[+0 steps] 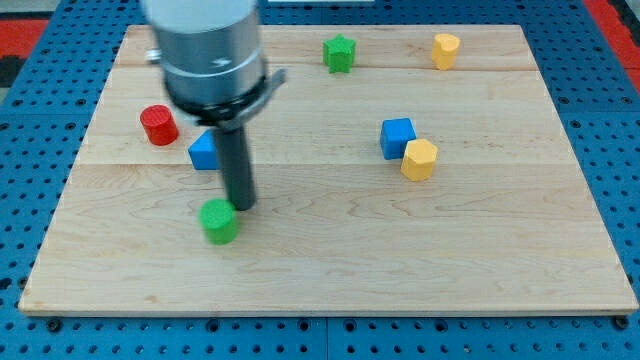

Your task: Push the green circle to the left side of the board

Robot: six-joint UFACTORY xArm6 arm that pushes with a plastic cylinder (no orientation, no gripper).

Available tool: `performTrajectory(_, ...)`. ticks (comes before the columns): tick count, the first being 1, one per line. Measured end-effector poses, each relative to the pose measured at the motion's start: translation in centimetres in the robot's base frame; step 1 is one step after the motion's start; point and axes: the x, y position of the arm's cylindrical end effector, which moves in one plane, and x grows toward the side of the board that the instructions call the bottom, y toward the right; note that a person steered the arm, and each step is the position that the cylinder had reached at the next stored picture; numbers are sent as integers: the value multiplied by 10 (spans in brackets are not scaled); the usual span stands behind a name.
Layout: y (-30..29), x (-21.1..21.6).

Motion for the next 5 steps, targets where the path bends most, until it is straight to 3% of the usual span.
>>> performTrajectory(2, 41, 27)
performTrajectory(4, -50, 55)
performTrajectory(5, -48, 55)
